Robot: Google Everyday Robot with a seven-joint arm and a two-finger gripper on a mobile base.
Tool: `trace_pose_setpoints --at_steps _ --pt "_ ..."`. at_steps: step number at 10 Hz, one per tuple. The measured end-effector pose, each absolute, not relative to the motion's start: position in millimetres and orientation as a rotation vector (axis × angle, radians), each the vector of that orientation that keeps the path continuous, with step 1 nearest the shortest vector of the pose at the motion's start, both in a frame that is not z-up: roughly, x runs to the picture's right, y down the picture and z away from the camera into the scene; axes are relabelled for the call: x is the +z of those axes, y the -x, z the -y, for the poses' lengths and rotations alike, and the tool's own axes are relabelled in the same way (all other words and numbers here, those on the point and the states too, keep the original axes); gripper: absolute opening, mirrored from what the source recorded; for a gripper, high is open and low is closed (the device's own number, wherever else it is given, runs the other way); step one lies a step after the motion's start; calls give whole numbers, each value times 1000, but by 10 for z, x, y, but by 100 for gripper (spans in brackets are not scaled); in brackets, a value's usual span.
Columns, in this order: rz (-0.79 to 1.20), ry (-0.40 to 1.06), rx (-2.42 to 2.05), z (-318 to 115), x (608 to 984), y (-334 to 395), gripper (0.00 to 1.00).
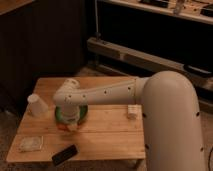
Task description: Place the pepper on the white sponge
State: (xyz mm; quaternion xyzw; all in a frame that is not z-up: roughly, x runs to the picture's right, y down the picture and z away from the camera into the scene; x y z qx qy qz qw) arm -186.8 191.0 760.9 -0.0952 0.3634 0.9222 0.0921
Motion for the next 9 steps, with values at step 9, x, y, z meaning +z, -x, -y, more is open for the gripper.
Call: trace_pose_setpoints --at_steps 9 --pt "-1071 309 2617 -2025 7501 2337 3"
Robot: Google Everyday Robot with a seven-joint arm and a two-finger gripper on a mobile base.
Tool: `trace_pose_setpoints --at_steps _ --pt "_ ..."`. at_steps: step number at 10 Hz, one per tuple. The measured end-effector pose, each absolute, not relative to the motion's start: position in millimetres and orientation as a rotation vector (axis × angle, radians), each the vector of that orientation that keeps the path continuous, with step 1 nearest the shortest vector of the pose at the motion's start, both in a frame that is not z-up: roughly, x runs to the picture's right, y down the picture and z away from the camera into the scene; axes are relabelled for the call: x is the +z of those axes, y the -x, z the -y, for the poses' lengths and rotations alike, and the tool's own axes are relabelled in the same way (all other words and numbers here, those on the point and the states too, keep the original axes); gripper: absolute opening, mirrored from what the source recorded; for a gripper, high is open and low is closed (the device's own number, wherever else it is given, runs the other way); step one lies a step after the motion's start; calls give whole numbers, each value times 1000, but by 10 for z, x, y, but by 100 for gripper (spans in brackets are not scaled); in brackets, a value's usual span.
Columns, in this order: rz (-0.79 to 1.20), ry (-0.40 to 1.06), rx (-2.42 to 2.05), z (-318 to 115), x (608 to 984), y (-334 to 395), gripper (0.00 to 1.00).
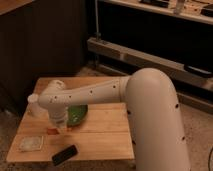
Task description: Place the pepper on the white sponge
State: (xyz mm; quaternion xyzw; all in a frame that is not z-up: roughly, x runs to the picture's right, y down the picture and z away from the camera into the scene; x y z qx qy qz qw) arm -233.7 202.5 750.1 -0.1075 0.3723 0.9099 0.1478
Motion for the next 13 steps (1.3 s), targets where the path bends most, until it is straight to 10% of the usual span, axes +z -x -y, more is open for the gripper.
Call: trace_pose_setpoints --at_steps 13 --pt "-1109 280 2544 -2359 7193 2892 3"
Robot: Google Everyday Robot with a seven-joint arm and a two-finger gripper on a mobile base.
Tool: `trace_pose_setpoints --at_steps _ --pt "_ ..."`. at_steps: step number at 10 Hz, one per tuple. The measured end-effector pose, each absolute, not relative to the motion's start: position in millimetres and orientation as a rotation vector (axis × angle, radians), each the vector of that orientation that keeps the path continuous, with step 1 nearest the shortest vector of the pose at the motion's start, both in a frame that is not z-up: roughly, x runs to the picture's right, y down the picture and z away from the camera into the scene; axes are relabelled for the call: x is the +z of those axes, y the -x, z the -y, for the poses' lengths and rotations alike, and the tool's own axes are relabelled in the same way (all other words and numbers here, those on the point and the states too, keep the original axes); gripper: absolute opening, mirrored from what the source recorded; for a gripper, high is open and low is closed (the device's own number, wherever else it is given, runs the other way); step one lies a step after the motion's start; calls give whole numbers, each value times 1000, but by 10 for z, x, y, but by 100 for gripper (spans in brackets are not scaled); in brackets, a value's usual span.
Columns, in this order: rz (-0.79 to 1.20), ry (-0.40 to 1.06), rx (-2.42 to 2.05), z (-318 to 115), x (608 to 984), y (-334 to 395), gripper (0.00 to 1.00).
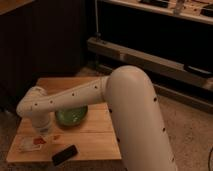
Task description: Place the pepper on the white sponge
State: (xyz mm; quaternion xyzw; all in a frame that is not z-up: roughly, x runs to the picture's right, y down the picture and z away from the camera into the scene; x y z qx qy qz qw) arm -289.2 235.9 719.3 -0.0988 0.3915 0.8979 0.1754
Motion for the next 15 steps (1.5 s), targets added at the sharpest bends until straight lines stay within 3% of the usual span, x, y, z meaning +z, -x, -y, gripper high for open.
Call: trace_pose_setpoints --at_steps 15 --pt "-1117 317 2521 -2398 7274 3297 3"
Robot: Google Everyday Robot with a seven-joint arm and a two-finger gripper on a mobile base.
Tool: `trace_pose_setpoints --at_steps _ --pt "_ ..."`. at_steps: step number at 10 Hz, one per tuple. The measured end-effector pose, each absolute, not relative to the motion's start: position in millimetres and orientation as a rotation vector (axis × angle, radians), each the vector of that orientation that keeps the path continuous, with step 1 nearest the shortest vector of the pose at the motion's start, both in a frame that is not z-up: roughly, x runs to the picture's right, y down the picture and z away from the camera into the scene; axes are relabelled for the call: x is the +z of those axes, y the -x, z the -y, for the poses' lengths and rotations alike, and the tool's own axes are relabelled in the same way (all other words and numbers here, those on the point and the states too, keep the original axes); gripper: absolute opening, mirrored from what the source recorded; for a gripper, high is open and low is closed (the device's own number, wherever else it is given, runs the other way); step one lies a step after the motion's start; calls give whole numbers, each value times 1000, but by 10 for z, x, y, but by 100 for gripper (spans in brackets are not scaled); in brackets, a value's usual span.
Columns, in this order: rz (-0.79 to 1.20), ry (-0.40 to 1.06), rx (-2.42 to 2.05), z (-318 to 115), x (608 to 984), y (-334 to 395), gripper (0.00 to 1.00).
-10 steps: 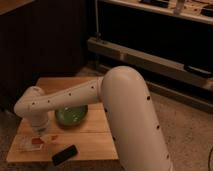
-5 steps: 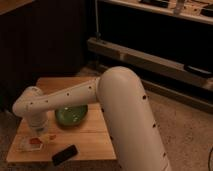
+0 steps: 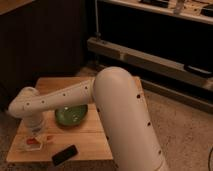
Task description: Place the pepper on the white sponge
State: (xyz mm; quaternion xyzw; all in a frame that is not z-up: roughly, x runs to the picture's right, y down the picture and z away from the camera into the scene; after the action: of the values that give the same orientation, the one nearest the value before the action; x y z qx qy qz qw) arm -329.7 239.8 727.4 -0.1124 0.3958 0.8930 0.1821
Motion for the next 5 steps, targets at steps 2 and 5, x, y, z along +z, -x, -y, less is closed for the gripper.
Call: trace_pose_setpoints --at_steps 2,5 --pt "-1113 319 2517 -2400 7282 3350 3" --pt "-1105 318 2512 -2376 7287 3414 3"
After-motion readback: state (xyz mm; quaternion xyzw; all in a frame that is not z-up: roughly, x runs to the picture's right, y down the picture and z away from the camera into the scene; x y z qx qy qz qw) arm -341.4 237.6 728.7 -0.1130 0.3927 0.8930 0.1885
